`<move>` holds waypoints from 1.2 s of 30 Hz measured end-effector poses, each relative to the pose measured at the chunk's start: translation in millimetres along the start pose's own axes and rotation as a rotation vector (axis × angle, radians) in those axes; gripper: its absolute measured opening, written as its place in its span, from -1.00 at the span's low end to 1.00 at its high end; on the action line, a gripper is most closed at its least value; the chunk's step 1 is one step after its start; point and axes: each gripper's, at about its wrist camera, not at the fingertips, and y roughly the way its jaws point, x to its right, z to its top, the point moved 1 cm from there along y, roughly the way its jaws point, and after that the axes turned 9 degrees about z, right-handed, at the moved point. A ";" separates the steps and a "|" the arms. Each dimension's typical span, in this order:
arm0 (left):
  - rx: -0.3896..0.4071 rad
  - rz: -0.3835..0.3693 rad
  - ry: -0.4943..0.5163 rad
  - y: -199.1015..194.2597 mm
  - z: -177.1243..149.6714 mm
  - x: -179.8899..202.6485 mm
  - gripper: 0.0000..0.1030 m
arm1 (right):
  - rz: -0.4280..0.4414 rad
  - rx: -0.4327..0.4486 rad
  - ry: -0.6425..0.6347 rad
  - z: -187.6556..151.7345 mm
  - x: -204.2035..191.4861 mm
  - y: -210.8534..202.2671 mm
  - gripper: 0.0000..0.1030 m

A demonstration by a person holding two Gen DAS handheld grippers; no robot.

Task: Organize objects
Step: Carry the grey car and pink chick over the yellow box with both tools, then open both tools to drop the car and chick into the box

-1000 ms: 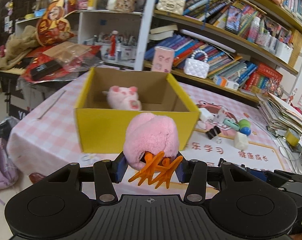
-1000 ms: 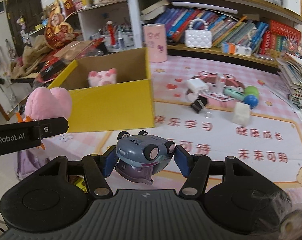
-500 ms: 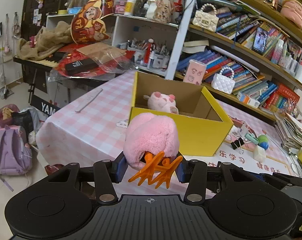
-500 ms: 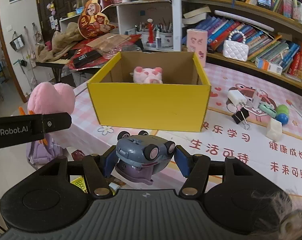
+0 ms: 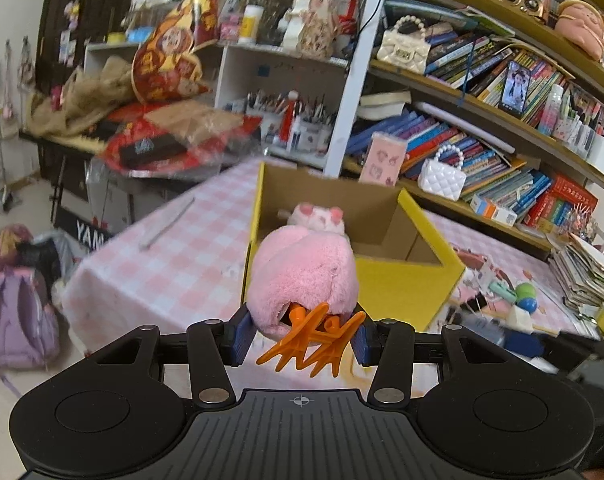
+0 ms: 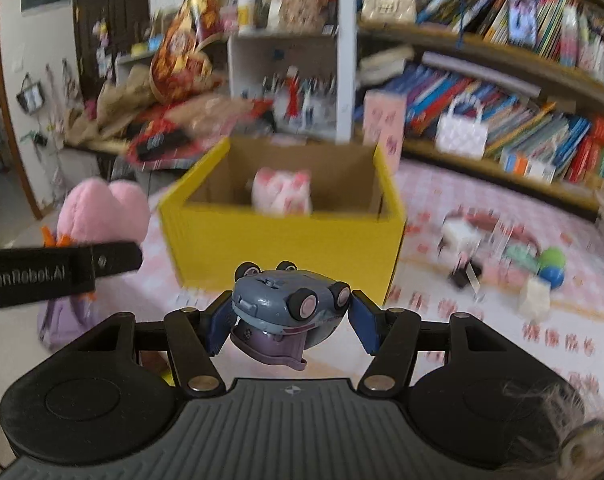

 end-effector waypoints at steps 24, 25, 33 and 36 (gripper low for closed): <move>-0.036 0.071 0.018 113.3 57.3 47.9 -0.10 | 0.043 -0.013 -0.063 79.5 64.6 114.8 0.15; -0.047 0.075 0.014 116.9 56.7 47.7 -0.10 | 0.045 -0.024 -0.066 79.3 65.9 119.7 0.15; -0.094 0.100 0.021 136.6 54.9 46.7 -0.09 | 0.072 -0.119 -0.104 77.5 69.4 154.2 0.15; -0.117 0.102 0.020 142.7 52.5 46.3 -0.09 | 0.084 -0.172 -0.140 74.5 67.0 166.7 0.15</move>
